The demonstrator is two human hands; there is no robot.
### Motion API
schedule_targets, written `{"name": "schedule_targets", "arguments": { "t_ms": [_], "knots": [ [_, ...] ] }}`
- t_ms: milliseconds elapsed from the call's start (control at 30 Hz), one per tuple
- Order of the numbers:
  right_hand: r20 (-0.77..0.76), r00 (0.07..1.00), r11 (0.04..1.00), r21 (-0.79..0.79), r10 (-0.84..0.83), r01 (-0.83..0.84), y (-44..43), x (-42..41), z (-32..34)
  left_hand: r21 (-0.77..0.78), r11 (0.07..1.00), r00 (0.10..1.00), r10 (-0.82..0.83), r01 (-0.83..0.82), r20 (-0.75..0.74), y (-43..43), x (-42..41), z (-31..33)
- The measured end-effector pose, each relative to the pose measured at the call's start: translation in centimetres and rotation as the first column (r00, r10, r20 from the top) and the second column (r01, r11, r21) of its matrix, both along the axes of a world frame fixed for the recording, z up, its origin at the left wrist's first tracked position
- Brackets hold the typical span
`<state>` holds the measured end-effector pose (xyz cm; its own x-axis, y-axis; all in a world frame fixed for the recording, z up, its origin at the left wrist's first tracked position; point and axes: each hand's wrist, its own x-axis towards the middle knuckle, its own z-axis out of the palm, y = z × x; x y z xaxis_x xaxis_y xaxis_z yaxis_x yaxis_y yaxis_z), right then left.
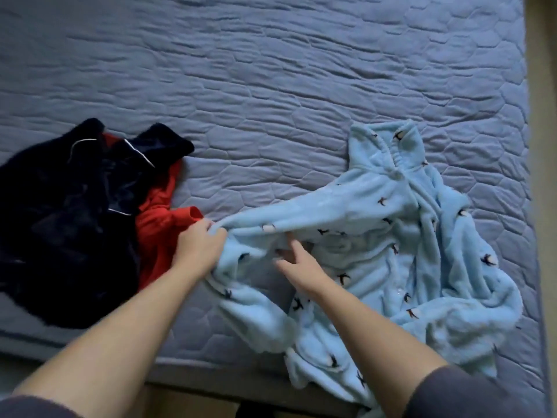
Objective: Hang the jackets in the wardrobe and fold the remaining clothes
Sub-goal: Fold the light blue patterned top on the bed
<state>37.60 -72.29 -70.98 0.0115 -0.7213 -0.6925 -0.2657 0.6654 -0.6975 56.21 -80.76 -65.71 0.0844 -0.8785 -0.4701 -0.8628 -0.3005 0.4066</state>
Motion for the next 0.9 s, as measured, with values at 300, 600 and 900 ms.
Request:
{"name": "schedule_targets", "arguments": {
  "t_ms": [300, 600, 900],
  "knots": [
    [0.114, 0.992, 0.996, -0.068, -0.050, 0.058, -8.8, 6.8, 2.3, -0.244, 0.966, 0.989, -0.047, 0.082, 0.143, -12.1, 6.3, 4.0],
    [-0.416, 0.908, 0.979, 0.163, -0.046, 0.124, 5.0, -5.9, -1.3, 0.008, 0.947, 0.947, -0.321, 0.321, -0.012, 5.9, 0.9, -4.6],
    [-0.557, 0.583, 0.806, 0.407, 0.592, -0.429, 17.2, -15.9, -2.1, 0.583, 0.763, 0.943, -0.333, 0.278, -0.014, 19.5, -10.0, -8.8]
  ]
}}
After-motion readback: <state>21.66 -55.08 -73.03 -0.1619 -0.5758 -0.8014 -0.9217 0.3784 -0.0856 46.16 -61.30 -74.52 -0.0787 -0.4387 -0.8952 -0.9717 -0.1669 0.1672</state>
